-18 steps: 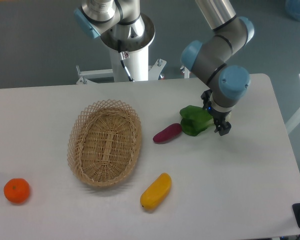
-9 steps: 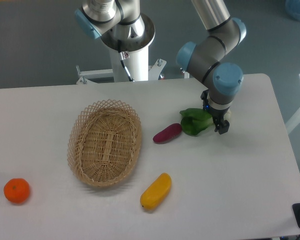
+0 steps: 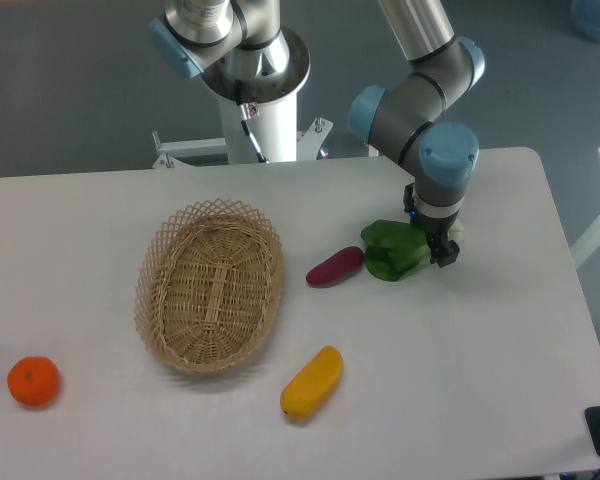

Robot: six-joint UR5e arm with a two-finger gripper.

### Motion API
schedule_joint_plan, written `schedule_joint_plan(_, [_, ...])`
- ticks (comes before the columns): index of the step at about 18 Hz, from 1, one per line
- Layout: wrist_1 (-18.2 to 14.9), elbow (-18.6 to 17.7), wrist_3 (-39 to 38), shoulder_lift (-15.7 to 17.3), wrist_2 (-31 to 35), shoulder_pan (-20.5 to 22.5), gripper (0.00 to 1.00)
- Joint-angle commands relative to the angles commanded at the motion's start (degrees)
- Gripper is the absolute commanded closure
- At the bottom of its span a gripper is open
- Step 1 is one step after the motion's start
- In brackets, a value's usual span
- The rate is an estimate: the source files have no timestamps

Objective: Pick up the green vegetable from the table
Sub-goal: 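Lift the bok choy up off the table with the gripper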

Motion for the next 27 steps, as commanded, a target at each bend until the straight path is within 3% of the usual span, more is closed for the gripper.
schedule_joint_plan(10, [-4.6, 5.4, -2.9, 0.4, 0.0, -0.7, 0.56])
schedule_joint_plan(16, [-12.7, 14.2, -12.7, -0.3, -0.4, -3.5, 0.56])
schedule_joint_plan(19, [-13.1, 18.4, -20.1, -1.9, -0.5, -5.6, 0.59])
schedule_joint_plan(22, [-13.4, 22.0, -22.5, -3.6, -0.5, -6.8, 0.59])
schedule_joint_plan(27, [-17.7, 27.8, -25.7, -5.9, -2.4, -7.2, 0.59])
